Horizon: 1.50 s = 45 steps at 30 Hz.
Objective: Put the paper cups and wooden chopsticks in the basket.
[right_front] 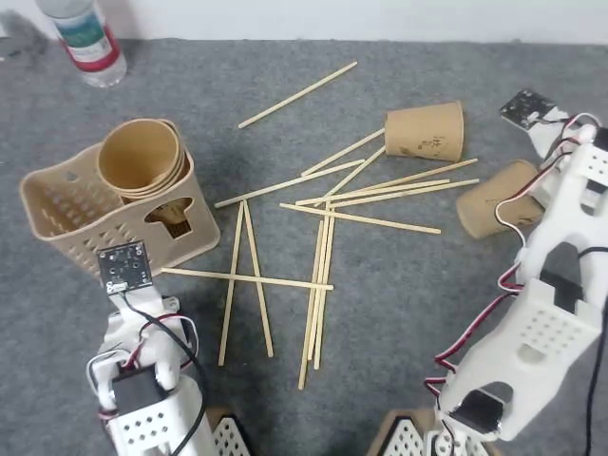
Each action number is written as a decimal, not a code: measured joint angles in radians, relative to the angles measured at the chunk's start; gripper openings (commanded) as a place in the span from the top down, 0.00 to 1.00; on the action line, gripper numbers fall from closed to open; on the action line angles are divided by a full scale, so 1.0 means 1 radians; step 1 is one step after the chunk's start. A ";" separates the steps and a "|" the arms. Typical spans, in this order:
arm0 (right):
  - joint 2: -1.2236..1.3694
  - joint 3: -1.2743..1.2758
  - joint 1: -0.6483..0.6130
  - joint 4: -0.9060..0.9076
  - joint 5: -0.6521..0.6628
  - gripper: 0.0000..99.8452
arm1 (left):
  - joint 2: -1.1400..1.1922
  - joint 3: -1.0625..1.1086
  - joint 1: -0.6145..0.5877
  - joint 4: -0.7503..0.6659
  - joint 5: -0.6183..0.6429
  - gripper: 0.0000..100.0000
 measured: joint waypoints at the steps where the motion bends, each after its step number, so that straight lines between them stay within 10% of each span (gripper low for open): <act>1: 0.000 0.000 0.000 0.000 0.011 0.99 | 0.000 0.000 0.000 0.000 0.000 0.98; 14: -0.084 0.023 -0.029 0.170 0.106 0.99 | 0.000 0.000 0.000 0.000 0.000 0.98; 22: -0.104 0.023 -0.028 0.170 -0.041 0.75 | 0.000 0.000 0.000 0.000 0.000 0.98; 45: -0.034 0.023 -0.110 0.245 -0.041 0.77 | 0.000 0.000 0.000 0.000 0.000 0.98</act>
